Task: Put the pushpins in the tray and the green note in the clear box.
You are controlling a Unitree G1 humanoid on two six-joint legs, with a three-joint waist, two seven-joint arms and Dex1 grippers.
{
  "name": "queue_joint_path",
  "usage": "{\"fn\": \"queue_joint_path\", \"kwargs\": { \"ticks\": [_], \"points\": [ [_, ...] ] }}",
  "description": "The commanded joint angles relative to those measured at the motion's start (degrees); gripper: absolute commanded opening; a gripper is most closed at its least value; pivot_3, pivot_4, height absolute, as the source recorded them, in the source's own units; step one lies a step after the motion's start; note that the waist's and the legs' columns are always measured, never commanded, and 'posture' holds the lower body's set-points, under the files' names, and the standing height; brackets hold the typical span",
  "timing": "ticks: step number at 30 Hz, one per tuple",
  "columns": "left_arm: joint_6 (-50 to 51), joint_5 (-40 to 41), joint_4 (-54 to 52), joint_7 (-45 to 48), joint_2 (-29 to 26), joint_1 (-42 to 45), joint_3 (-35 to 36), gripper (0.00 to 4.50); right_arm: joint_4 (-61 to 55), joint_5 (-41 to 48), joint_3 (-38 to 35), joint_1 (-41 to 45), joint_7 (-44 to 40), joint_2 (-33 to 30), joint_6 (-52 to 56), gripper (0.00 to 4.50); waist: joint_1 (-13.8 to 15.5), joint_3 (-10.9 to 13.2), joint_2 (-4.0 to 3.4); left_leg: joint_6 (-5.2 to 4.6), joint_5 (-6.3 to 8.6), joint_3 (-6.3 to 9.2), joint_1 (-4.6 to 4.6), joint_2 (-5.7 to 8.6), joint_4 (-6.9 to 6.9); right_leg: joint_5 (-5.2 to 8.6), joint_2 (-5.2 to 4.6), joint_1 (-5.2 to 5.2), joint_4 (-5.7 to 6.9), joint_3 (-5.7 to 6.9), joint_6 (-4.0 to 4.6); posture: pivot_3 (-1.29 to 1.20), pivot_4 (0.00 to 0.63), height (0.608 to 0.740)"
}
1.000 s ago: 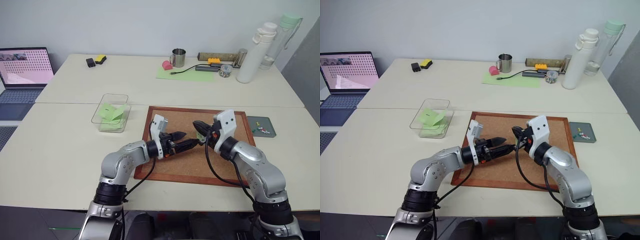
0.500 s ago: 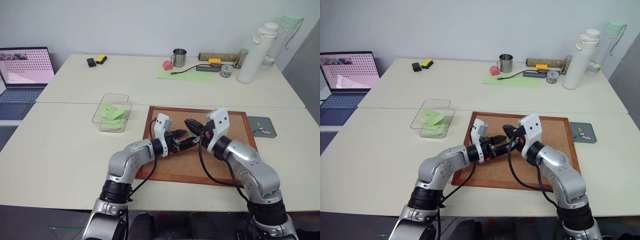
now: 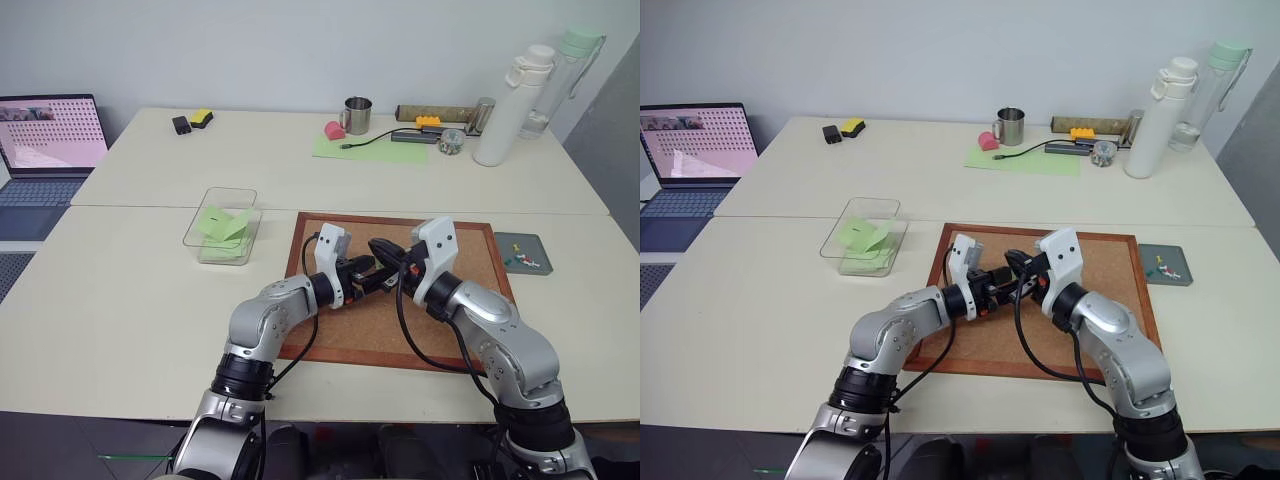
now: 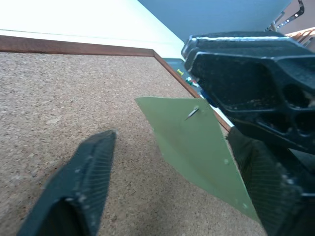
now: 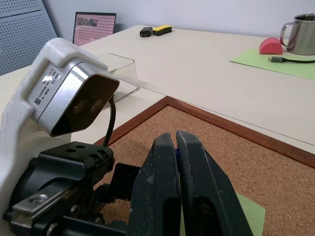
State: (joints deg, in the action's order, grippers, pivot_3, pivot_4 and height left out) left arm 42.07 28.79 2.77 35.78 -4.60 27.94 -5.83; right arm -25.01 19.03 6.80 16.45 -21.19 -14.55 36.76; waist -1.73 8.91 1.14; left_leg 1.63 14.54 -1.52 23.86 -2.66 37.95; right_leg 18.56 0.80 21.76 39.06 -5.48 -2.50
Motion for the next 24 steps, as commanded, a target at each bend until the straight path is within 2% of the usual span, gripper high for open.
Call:
{"fn": "queue_joint_path", "kwargs": {
  "ticks": [1,4,15,24],
  "points": [
    [-0.20,1.17,-2.20,0.88,-0.18,0.56,0.45,2.70,-2.17,-0.03,-0.66,0.32,0.08,-0.18,-1.08,0.00,0.00,0.00,0.00,0.00,0.00,0.00,0.00,0.00,0.00,0.00,0.00,0.00,0.00,0.00,0.00,0.00,0.150,0.740],
    [-0.15,1.29,-2.20,0.75,-0.22,0.65,0.41,2.01,-2.14,-0.01,-0.83,0.29,0.06,-0.28,-1.15,0.00,0.00,0.00,0.00,0.00,0.00,-0.01,0.00,0.00,0.00,0.00,0.00,0.00,0.00,0.00,0.00,0.00,0.150,0.740],
    [0.04,1.44,-1.58,0.49,0.06,0.74,0.55,0.07,-2.49,0.19,-1.33,0.19,0.11,-0.65,-1.13,0.00,0.00,0.00,0.00,0.00,0.00,0.00,0.00,0.00,0.00,0.00,0.00,0.00,0.00,0.01,0.00,0.00,0.150,0.740],
    [1.81,0.39,3.77,-4.71,1.04,2.91,3.40,0.02,-3.13,0.16,-2.35,0.26,1.05,-0.56,-1.27,0.00,0.02,0.00,0.00,0.00,0.00,-0.01,0.00,0.01,0.01,0.00,0.00,0.00,0.00,0.01,0.00,0.00,0.150,0.740]
  ]
}}
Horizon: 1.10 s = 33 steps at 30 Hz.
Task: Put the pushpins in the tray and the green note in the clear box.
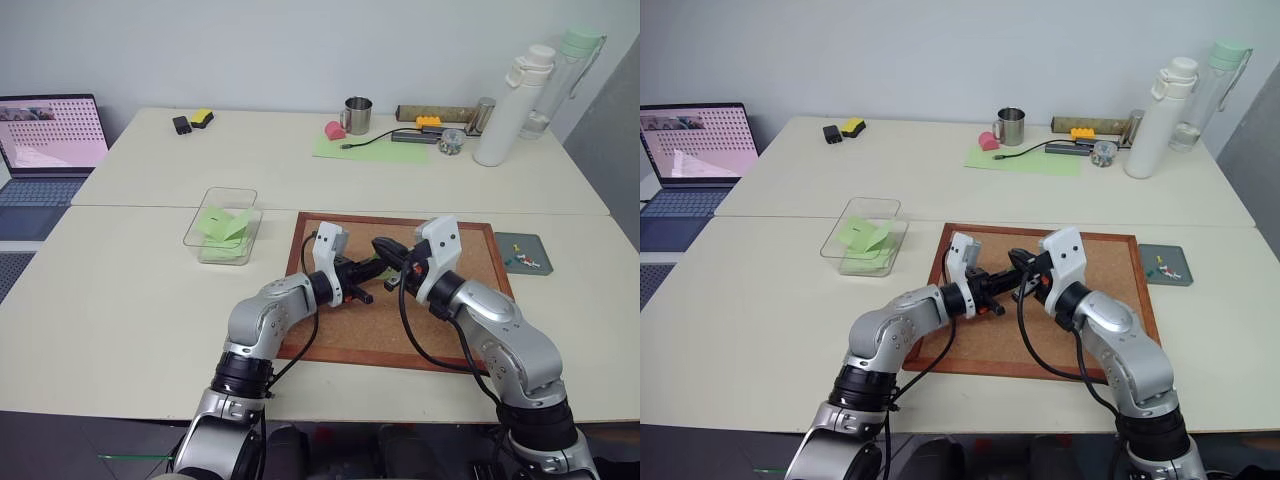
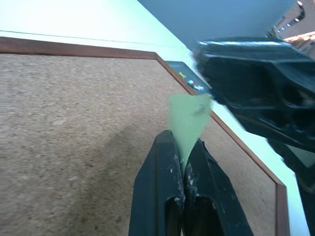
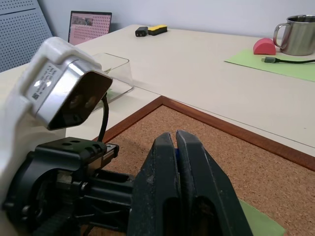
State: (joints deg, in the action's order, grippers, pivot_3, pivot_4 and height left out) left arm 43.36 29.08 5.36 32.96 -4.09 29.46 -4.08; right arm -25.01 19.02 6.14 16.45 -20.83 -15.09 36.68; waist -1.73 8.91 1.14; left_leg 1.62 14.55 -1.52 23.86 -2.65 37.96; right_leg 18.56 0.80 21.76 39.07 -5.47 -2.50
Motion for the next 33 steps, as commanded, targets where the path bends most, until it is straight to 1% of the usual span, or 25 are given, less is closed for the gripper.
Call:
{"fn": "queue_joint_path", "kwargs": {
  "ticks": [1,8,10,13,15,17,19,22,27,33],
  "points": [
    [0.67,0.14,1.73,-2.27,0.56,1.60,1.97,0.02,-3.27,0.19,-2.08,0.25,0.85,-0.10,-1.21,0.00,0.02,0.00,0.00,0.00,0.00,0.01,0.00,0.00,0.00,0.00,0.00,0.00,0.00,0.01,0.00,0.00,0.150,0.740],
    [-1.35,-1.14,1.68,-0.97,-0.34,1.51,0.45,0.02,-3.97,0.75,-4.87,0.34,2.27,-0.10,-0.83,0.00,0.03,0.00,0.00,0.01,0.00,0.00,0.00,0.00,0.00,0.00,0.00,0.00,0.00,0.02,0.00,0.00,0.150,0.740],
    [-3.93,-2.66,0.07,1.12,-1.31,1.77,-1.70,0.02,-3.60,0.43,-7.65,-0.11,3.46,-0.76,-1.01,0.00,0.03,0.00,0.00,0.01,-0.01,0.00,0.00,0.00,0.00,0.00,0.00,0.00,0.00,0.01,0.00,0.00,0.150,0.740],
    [-9.76,-6.19,-4.30,7.48,-4.24,3.47,-7.67,0.02,-0.44,-0.96,-15.24,-0.45,5.60,-4.40,-1.04,0.00,0.23,0.01,0.00,0.04,-0.02,-0.02,0.02,0.02,0.00,0.00,-0.01,0.01,0.00,0.00,0.00,0.00,0.150,0.740],
    [-15.48,-9.90,-5.98,11.76,-6.32,5.52,-12.22,0.02,2.96,-1.29,-20.28,-0.27,6.32,-7.54,-0.89,0.00,0.51,0.02,0.01,0.11,-0.06,-0.05,0.03,0.06,0.00,0.00,-0.06,0.00,-0.02,0.00,0.00,0.00,0.150,0.740],
    [-19.12,-11.27,-6.86,14.50,-6.56,7.89,-14.42,0.02,7.46,-0.45,-24.32,0.26,5.71,-10.56,-0.31,0.00,0.85,0.02,0.01,0.10,-0.06,-0.09,0.03,0.10,0.01,-0.01,-0.10,-0.02,-0.03,0.01,-0.01,0.00,0.150,0.740],
    [-22.51,-12.51,-6.84,15.89,-5.92,10.34,-15.63,0.02,13.04,-0.45,-26.53,1.03,4.15,-13.68,-1.24,0.00,1.02,0.02,0.01,0.02,-0.02,-0.19,0.00,0.12,0.01,-0.02,-0.11,-0.03,-0.04,-0.01,-0.02,0.00,0.150,0.740],
    [-28.06,-16.47,-5.66,18.16,-6.23,13.05,-18.71,0.02,21.57,0.67,-29.08,3.50,2.51,-15.99,-1.90,0.00,0.58,0.01,-0.01,0.00,-0.01,-0.28,-0.04,0.18,0.00,-0.02,0.00,-0.01,-0.05,-0.13,-0.01,0.00,0.150,0.740],
    [-31.91,-19.53,-2.86,19.04,-5.36,14.52,-20.73,0.02,34.58,0.99,-30.14,7.04,-0.85,-18.66,-4.47,0.00,-0.25,0.03,-0.15,-0.01,0.00,-0.30,-0.10,0.18,-0.06,-0.02,0.15,0.00,-0.03,-0.19,0.00,0.00,0.150,0.740],
    [-32.08,-21.15,-3.65,19.12,-5.76,12.59,-21.13,0.02,44.20,2.25,-30.97,11.09,-3.48,-19.69,-5.56,0.00,-0.07,0.06,-0.19,-0.01,-0.01,-0.31,-0.06,0.10,-0.01,-0.02,0.09,0.00,-0.04,-0.19,0.00,0.00,0.150,0.740]
  ]
}}
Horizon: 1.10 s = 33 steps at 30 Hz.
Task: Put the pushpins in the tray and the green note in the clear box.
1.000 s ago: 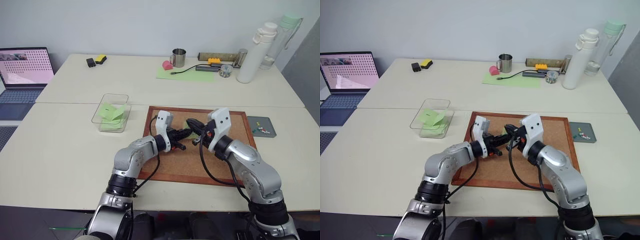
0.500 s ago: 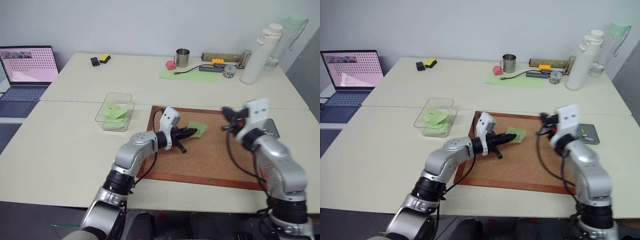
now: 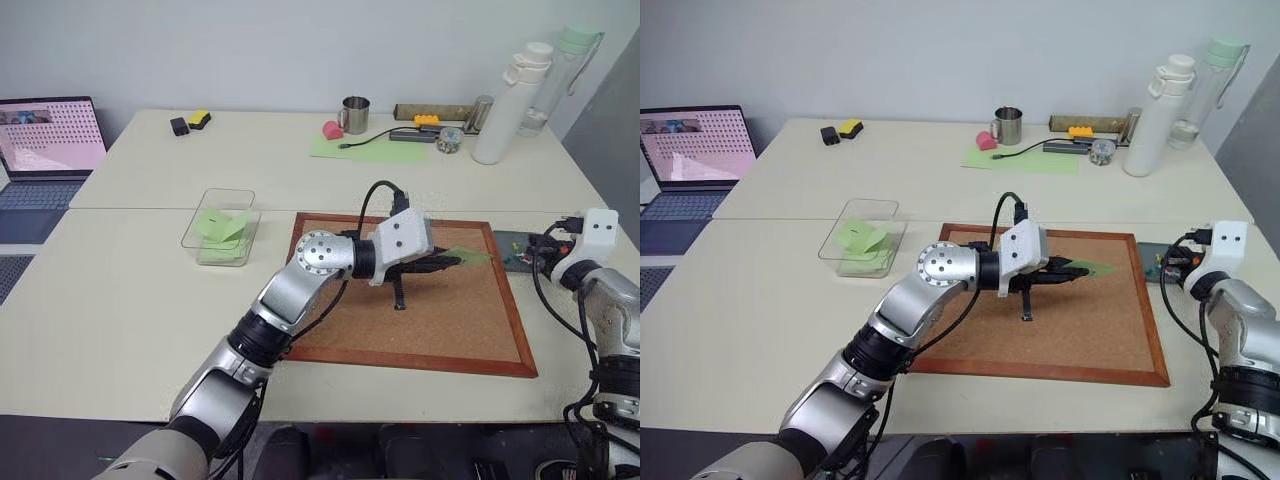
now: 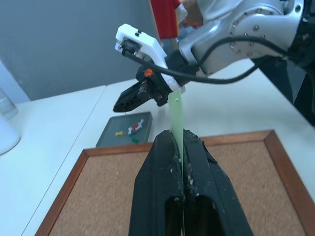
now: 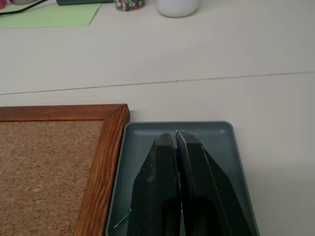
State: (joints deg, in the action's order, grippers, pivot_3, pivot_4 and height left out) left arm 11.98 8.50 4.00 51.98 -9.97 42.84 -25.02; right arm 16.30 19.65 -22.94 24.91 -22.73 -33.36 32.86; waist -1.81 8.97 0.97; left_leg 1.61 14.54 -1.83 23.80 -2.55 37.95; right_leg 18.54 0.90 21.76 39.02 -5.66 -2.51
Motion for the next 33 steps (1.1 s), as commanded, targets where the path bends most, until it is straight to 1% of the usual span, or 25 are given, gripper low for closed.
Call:
{"fn": "queue_joint_path", "kwargs": {
  "ticks": [1,3,4,9,10,11,16,17,19,21,22,24,25,28,30,32,33],
  "points": [
    [-0.38,-0.73,-2.69,0.00,-0.04,-1.17,-0.14,0.02,4.37,1.55,-2.03,3.16,-1.87,-1.60,-2.28,0.00,0.07,0.00,-0.01,0.00,0.00,-0.01,0.00,-0.03,0.00,0.00,-0.05,0.00,0.00,-0.01,0.00,0.00,0.150,0.740],
    [-0.04,-1.24,-3.41,-0.09,-0.51,-2.00,-0.13,0.00,7.09,1.08,-1.89,4.01,-2.65,-2.20,-3.68,0.44,0.12,0.01,-0.02,0.00,0.00,0.01,0.01,-0.06,0.02,0.00,-0.07,0.00,0.01,0.01,0.00,0.00,0.150,0.740],
    [0.11,-1.44,-3.73,-0.13,-0.72,-2.36,-0.08,0.00,8.26,1.02,-1.81,4.42,-3.00,-2.50,-4.22,0.52,0.13,0.01,-0.02,0.00,0.00,0.01,0.01,-0.05,0.02,0.00,-0.08,0.00,0.01,0.00,-0.01,0.00,0.150,0.740],
    [1.00,-1.72,-4.65,-0.44,-1.15,-3.10,0.15,0.00,12.57,0.60,-1.05,6.31,-4.08,-3.69,-6.51,1.73,0.13,0.01,-0.03,0.00,-0.01,0.01,0.00,-0.06,0.02,0.00,-0.08,-0.01,0.02,0.01,0.00,0.00,0.150,0.740],
    [1.10,-1.78,-4.72,-0.46,-1.11,-3.14,0.20,0.00,13.10,0.54,-0.92,6.55,-4.25,-3.82,-6.82,1.90,0.14,0.01,-0.03,0.00,-0.01,0.02,0.00,-0.06,0.02,0.00,-0.08,-0.01,0.02,0.02,0.00,0.00,0.150,0.740],
    [1.19,-1.82,-4.76,-0.48,-1.05,-3.18,0.27,0.00,13.62,0.42,-0.80,6.79,-4.35,-3.95,-7.18,2.22,0.13,0.01,-0.03,0.00,-0.01,0.02,0.00,-0.07,0.02,0.00,-0.08,-0.01,0.02,0.02,0.00,0.00,0.150,0.740],
    [1.40,-1.96,-4.68,-0.72,-0.78,-3.13,0.54,0.00,14.52,-0.04,-0.57,7.09,-4.68,-4.50,-8.04,3.20,0.14,0.01,-0.03,0.00,-0.01,0.02,0.00,-0.08,0.02,0.00,-0.08,-0.01,0.03,0.02,-0.01,0.00,0.150,0.740],
    [1.48,-1.95,-4.49,-0.96,-0.74,-3.10,0.81,0.00,13.55,-0.12,-0.35,6.69,-5.21,-4.62,-8.29,3.32,0.14,0.01,-0.03,0.00,-0.01,0.01,0.00,-0.08,0.02,0.00,-0.08,-0.01,0.03,0.02,-0.01,0.00,0.150,0.740],
    [1.91,-1.72,-4.34,-1.40,-0.72,-3.08,1.45,0.00,11.42,-0.46,0.42,5.68,-6.62,-4.90,-9.08,3.80,0.14,0.01,-0.03,0.00,-0.01,0.01,0.00,-0.08,0.02,0.00,-0.08,-0.01,0.03,0.01,0.00,0.00,0.150,0.740],
    [3.80,-0.39,-4.67,-2.52,-0.49,-3.18,3.36,0.00,7.54,-0.89,1.97,3.71,-8.91,-5.19,-10.20,3.80,0.13,0.01,-0.03,0.01,-0.01,0.02,0.00,-0.08,0.02,0.00,-0.08,-0.01,0.04,0.02,0.00,0.00,0.150,0.740],
    [5.54,0.44,-5.26,-3.72,-0.87,-3.27,5.38,0.00,2.77,0.09,2.71,1.72,-11.04,-5.09,-10.13,3.80,0.16,0.01,-0.04,0.01,-0.01,0.03,0.00,-0.08,0.02,0.00,-0.08,-0.01,0.03,0.02,0.00,0.00,0.150,0.740],
    [7.49,1.18,-5.96,-4.97,-1.35,-3.34,7.59,0.00,-2.68,1.54,3.36,-0.55,-13.12,-4.93,-9.77,3.80,0.11,0.01,-0.04,0.00,-0.01,0.07,0.02,-0.08,0.01,0.00,-0.07,-0.01,0.03,0.05,-0.01,0.00,0.150,0.740],
    [8.91,1.63,-6.54,-6.39,-2.04,-3.59,9.80,0.00,-7.68,3.18,3.83,-2.48,-14.88,-4.92,-8.66,3.80,0.09,0.01,-0.04,0.00,-0.01,0.06,0.01,-0.12,0.01,0.00,-0.05,-0.01,0.04,0.06,-0.01,0.00,0.150,0.740],
    [12.13,1.69,-7.16,-13.59,-5.44,-4.47,19.42,0.00,-25.13,10.43,4.80,-8.17,-18.10,-4.78,-2.37,3.80,0.05,0.04,-0.09,0.00,-0.01,0.13,0.01,-0.16,0.01,0.00,-0.06,-0.01,0.08,0.08,-0.01,0.00,0.150,0.740],
    [13.63,-0.29,-6.44,-20.30,-8.70,-5.23,26.40,0.00,-37.09,18.37,5.48,-10.13,-16.96,-4.33,3.92,3.80,-0.01,0.04,-0.10,0.00,-0.01,0.15,-0.01,-0.19,0.02,0.00,0.00,0.00,0.13,0.08,-0.01,0.00,0.150,0.740],
    [14.16,-2.66,-5.41,-25.74,-11.29,-5.56,30.68,0.00,-44.99,25.04,5.63,-10.24,-14.82,-3.76,8.87,3.80,0.03,0.07,-0.12,0.00,-0.01,0.22,0.02,-0.16,0.05,0.00,-0.12,-0.04,0.11,0.15,-0.02,0.00,0.150,0.740],
    [14.19,-3.28,-4.93,-27.56,-12.08,-5.53,31.62,0.00,-47.12,27.30,5.48,-9.96,-13.67,-3.59,10.63,3.80,-0.11,0.08,-0.11,0.00,-0.01,0.29,0.05,-0.21,0.04,0.00,-0.09,0.00,0.10,0.14,-0.02,0.00,0.150,0.740]
  ]
}}
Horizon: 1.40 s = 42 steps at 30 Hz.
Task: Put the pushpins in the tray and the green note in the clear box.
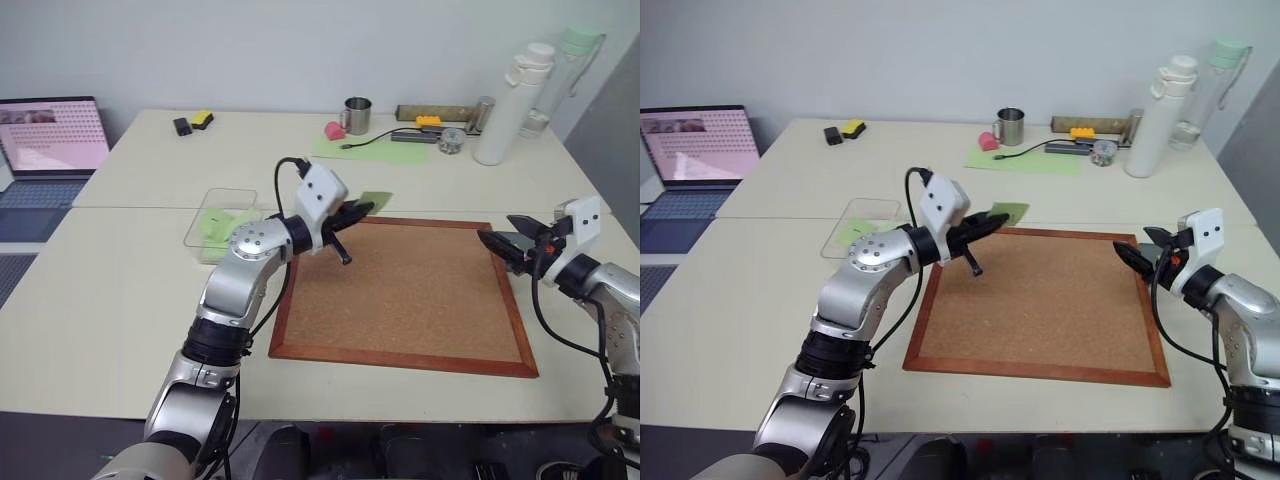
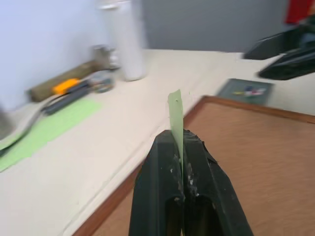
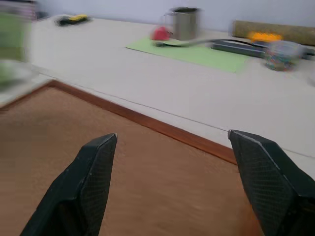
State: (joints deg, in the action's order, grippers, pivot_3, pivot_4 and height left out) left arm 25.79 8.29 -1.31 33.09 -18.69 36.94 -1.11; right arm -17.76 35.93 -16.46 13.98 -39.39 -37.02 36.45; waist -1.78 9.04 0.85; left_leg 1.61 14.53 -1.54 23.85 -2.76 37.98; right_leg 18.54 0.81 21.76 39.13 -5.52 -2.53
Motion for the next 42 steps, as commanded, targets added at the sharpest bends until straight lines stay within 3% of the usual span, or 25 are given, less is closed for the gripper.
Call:
{"fn": "queue_joint_path", "kwargs": {
  "ticks": [1,5,10,14,24,30,34,38,42],
  "points": [
    [-0.08,-4.36,1.69,-10.82,-4.69,0.52,8.62,0.00,-15.40,13.98,-0.85,1.69,4.84,0.43,8.95,3.80,-0.11,0.01,0.04,0.00,0.00,0.03,0.01,-0.03,-0.01,0.00,0.01,0.02,0.02,0.03,0.00,0.00,0.150,0.740],
    [-1.30,-9.71,7.99,-17.14,-8.38,0.90,8.81,0.00,-21.42,20.98,1.00,2.98,9.99,0.86,13.34,3.80,0.69,0.02,0.16,0.00,0.00,0.15,0.01,0.09,0.02,0.00,-0.10,-0.09,-0.03,0.14,0.00,0.00,0.150,0.740],
    [-2.20,-11.27,11.60,-17.70,-8.19,0.46,6.10,0.00,-21.89,21.22,2.25,2.10,12.03,0.09,13.95,3.80,2.14,0.04,0.55,-0.01,0.00,0.17,0.08,0.20,0.13,-0.02,-0.22,-0.12,-0.05,0.25,-0.03,0.00,0.150,0.740],
    [-3.76,-12.62,12.51,-18.64,-8.14,-0.92,4.72,0.55,-21.69,20.78,2.12,1.24,13.09,-0.69,13.62,3.82,1.86,0.04,0.55,0.00,0.00,0.14,0.08,0.15,0.11,-0.02,-0.20,-0.08,-0.03,0.22,-0.02,0.00,0.150,0.740],
    [-4.77,-12.88,10.21,-17.92,-7.68,-1.53,3.20,2.46,-21.12,21.43,0.85,0.58,14.30,-1.99,13.05,3.82,1.53,0.04,0.54,0.00,0.00,0.08,0.08,0.07,0.07,-0.02,-0.10,-0.02,0.01,0.18,-0.01,0.00,0.150,0.740],
    [-6.09,-9.15,5.52,-8.31,-7.94,-1.28,0.36,3.59,-22.46,21.38,-1.31,-2.43,15.25,-2.75,12.88,3.82,1.78,0.04,0.54,0.00,0.00,0.07,0.09,0.07,0.07,-0.02,-0.11,-0.02,0.00,0.18,-0.01,0.00,0.150,0.740],
    [-0.78,-0.12,0.47,5.10,-7.94,-1.41,-1.86,4.38,-23.65,18.62,-2.90,-6.05,14.55,-5.65,12.23,3.82,1.66,0.04,0.54,0.00,0.00,0.02,0.09,0.08,0.08,-0.02,-0.11,-0.03,0.01,0.19,-0.02,0.00,0.150,0.740],
    [4.44,5.82,-4.39,15.07,-10.02,-3.99,-5.11,4.47,-24.71,13.73,-4.42,-12.06,15.12,-8.19,11.71,3.82,1.54,0.04,0.54,0.00,0.00,0.01,0.05,0.06,0.07,-0.02,-0.06,-0.03,-0.01,0.19,-0.02,0.00,0.150,0.740],
    [6.68,9.13,-6.84,18.49,-10.92,-6.96,-5.46,4.47,-26.43,8.78,-4.49,-18.53,17.48,-7.05,10.24,3.82,1.31,0.03,0.53,0.00,0.00,-0.01,0.05,0.05,0.06,-0.01,-0.02,-0.01,-0.02,0.17,-0.02,0.00,0.150,0.740]
  ]
}}
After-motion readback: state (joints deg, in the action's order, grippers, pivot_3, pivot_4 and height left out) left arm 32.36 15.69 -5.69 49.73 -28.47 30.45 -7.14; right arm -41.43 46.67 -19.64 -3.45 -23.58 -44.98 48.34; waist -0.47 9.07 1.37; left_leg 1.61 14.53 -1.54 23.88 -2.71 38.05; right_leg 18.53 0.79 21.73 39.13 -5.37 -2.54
